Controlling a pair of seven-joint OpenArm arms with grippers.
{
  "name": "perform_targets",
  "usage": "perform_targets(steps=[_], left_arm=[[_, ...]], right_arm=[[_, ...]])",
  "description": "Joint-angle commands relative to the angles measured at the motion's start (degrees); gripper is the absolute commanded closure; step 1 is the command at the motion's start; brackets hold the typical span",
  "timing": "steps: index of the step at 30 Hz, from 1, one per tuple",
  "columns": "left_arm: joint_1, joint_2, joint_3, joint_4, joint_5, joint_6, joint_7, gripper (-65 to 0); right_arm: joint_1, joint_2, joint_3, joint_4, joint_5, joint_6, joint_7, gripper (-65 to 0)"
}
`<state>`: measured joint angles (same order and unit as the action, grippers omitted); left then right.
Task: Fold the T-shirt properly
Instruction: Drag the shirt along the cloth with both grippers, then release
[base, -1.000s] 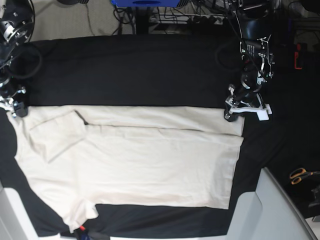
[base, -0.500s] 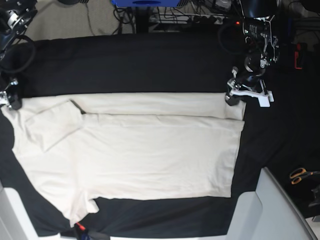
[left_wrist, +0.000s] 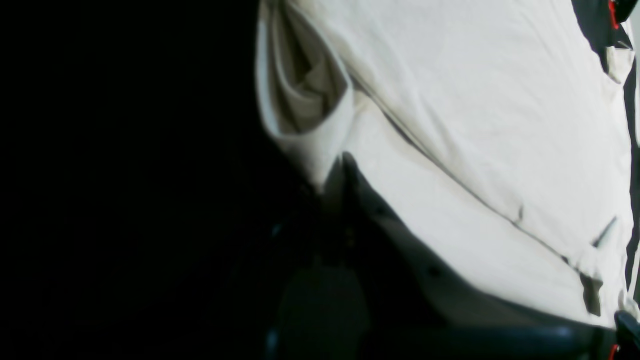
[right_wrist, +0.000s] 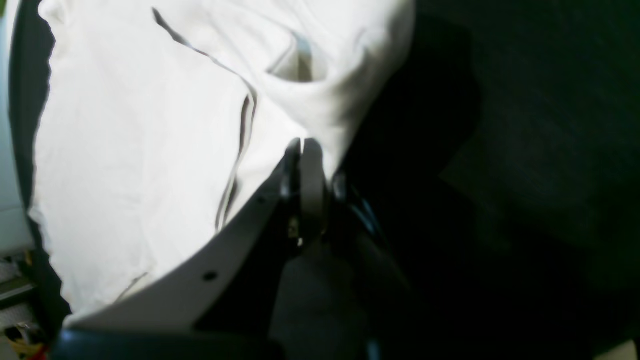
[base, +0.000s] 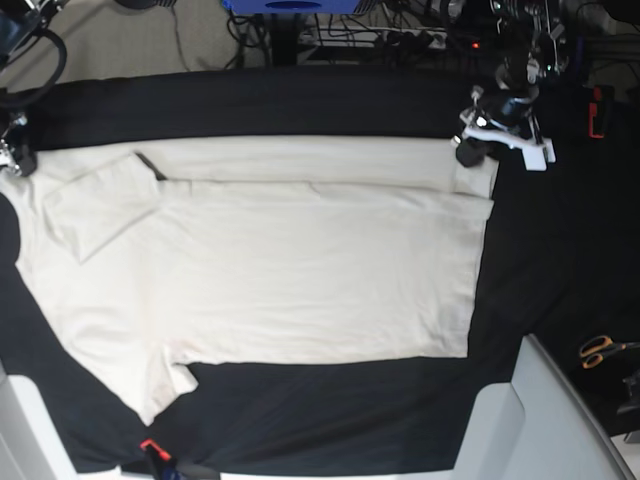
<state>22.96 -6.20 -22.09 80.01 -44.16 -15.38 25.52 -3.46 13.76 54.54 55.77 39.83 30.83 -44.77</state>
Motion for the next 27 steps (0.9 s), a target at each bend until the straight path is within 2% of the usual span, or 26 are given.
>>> perform_targets(steps=[1, 8, 16, 27], left_arm=[[0.73, -0.70, -0.38, 1.62, -0.54, -0.32, -1.12, 0.0], [5.57, -0.62, -1.96, 5.75, -0.54, -0.32, -1.30, 0.0], [8.73, -0.79, -3.63, 6.37, -0.54, -0.32, -1.12, 0.0], [10.58, -0.88, -3.54, 5.75, -0.45, -0.32, -1.21, 0.0]], right_arm=[[-0.10, 1.41, 0.45, 1.51, 0.91, 0.25, 0.77, 0.0], [-3.79, -0.18, 3.87, 4.41, 0.91, 0.25, -1.78, 0.0], [-7.30, -2.99, 4.14, 9.24, 0.83, 0.25, -3.45, 0.0], [-9.77, -3.52, 3.96, 9.16, 0.83, 0.42, -3.36, 0.0]])
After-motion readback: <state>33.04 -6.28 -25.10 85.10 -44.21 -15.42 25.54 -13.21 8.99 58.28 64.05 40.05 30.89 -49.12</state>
